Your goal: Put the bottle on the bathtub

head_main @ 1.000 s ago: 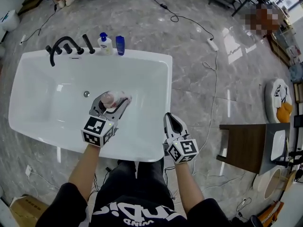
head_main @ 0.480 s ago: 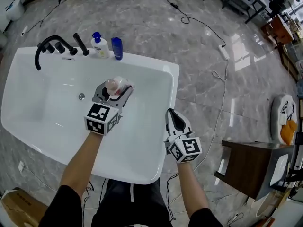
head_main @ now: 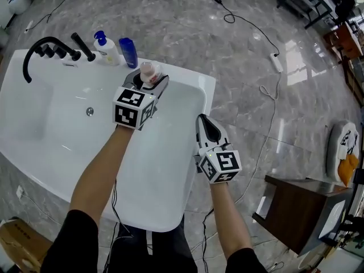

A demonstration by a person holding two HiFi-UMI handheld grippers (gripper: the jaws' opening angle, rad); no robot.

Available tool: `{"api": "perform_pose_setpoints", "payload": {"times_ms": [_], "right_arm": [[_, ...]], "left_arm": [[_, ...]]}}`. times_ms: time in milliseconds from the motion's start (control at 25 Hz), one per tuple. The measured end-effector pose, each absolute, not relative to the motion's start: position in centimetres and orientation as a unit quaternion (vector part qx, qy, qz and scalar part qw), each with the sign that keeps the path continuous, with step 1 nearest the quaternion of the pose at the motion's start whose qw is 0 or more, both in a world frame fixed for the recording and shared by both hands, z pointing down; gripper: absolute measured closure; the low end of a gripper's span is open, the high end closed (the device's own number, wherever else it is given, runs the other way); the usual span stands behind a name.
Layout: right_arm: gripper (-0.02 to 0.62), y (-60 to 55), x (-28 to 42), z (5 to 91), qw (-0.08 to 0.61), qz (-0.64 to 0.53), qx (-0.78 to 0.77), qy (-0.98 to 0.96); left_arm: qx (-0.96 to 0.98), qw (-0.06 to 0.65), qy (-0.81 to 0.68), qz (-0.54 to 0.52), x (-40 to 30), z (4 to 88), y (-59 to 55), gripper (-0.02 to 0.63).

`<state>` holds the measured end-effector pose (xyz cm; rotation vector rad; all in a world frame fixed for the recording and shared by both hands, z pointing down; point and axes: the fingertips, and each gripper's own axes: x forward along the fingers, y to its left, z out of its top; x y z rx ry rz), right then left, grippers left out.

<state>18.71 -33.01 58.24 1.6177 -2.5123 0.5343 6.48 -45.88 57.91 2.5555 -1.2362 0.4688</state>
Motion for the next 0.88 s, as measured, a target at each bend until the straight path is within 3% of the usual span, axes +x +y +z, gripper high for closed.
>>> {"api": "perform_pose_setpoints", "payload": {"times_ms": [880], "right_arm": [[0.569, -37.4, 23.0, 62.3, 0.047, 0.194, 0.533, -0.822]], "left_arm": [[0.873, 0.132, -0.405, 0.235, 14.9, 64.4, -52.9, 0.376]]}}
